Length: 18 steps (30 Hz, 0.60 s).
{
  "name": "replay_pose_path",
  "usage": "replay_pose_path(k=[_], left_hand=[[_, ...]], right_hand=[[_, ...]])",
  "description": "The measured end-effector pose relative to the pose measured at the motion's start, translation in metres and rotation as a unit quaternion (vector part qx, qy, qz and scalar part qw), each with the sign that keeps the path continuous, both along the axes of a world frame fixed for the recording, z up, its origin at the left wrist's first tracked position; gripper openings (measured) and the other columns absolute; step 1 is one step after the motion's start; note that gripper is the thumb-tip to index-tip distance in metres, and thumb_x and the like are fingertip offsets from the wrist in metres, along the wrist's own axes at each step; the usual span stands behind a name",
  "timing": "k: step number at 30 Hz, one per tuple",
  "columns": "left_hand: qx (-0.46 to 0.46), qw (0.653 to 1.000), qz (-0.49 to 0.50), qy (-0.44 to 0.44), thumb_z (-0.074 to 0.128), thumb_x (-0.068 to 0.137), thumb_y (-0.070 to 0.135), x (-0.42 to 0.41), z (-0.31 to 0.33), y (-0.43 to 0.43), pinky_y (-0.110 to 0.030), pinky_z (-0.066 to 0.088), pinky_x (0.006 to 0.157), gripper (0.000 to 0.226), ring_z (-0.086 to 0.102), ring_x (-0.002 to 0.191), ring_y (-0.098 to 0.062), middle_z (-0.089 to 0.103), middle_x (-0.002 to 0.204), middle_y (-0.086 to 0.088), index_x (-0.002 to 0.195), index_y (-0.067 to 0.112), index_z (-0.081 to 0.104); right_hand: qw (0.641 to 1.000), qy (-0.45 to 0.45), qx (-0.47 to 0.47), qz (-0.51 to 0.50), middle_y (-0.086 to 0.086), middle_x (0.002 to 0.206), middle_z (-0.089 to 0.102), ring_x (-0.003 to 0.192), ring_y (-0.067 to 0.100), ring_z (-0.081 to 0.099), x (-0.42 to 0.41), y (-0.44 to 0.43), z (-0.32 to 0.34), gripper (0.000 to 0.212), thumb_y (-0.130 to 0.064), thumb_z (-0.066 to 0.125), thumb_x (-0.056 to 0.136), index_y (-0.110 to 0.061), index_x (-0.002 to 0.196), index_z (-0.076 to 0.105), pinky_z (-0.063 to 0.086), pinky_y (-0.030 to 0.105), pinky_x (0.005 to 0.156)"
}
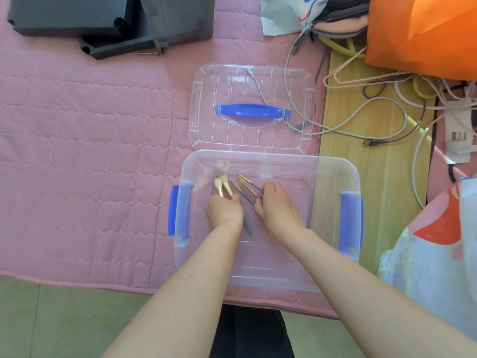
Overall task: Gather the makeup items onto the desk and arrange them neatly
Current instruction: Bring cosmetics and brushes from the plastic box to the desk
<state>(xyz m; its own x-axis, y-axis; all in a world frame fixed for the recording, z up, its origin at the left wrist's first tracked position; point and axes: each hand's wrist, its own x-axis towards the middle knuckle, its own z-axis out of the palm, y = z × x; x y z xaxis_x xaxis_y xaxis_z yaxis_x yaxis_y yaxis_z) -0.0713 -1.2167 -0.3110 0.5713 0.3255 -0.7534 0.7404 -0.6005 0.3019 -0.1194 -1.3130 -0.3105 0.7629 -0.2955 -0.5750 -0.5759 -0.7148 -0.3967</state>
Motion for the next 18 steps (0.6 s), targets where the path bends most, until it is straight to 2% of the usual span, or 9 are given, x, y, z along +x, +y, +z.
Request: replay_pose_path(k=[5,8,13,18], left_hand=[[-0.007,1.0,-0.007,0.008,0.059,0.088,0.027,-0.0014,0.0015,0.0016,-0.042,0.049,0.088,0.03,0.06,0.103,-0.035,0.065,0.107,-0.017,0.107,0.003,0.057],[-0.016,1.0,-0.005,0.01,0.057,0.089,0.025,-0.0024,0.0022,0.0022,-0.041,0.048,0.088,0.028,0.059,0.102,-0.035,0.064,0.107,-0.017,0.107,0.004,0.056],[-0.026,0.999,-0.03,0.021,0.053,0.092,0.024,-0.0015,0.0066,0.0031,-0.039,0.046,0.088,0.027,0.058,0.104,-0.034,0.063,0.11,-0.017,0.109,0.003,0.053],[-0.038,0.999,-0.024,0.03,0.049,0.094,0.024,0.0019,0.0098,0.0056,-0.04,0.046,0.09,0.031,0.057,0.107,-0.035,0.062,0.113,-0.017,0.114,0.001,0.051]], right_hand=[[1.0,0.011,0.002,-0.007,0.019,0.099,0.054,0.093,0.036,0.046,0.0032,-0.0002,0.0048,0.013,-0.005,0.038,0.087,-0.003,0.098,0.046,0.034,0.042,0.069],[1.0,0.011,0.019,-0.015,0.018,0.101,0.053,0.094,0.036,0.046,0.0018,0.0,0.0058,0.014,-0.009,0.036,0.09,-0.005,0.102,0.043,0.036,0.042,0.071],[0.999,0.017,-0.013,0.046,0.015,0.107,0.054,0.1,0.035,0.05,-0.0007,0.0049,0.0017,0.022,-0.026,0.045,0.095,-0.007,0.105,0.045,0.039,0.041,0.077],[0.998,0.045,-0.018,0.032,0.015,0.11,0.052,0.103,0.034,0.049,-0.0007,0.0063,0.0015,0.017,-0.019,0.046,0.096,-0.006,0.106,0.047,0.037,0.038,0.074]])
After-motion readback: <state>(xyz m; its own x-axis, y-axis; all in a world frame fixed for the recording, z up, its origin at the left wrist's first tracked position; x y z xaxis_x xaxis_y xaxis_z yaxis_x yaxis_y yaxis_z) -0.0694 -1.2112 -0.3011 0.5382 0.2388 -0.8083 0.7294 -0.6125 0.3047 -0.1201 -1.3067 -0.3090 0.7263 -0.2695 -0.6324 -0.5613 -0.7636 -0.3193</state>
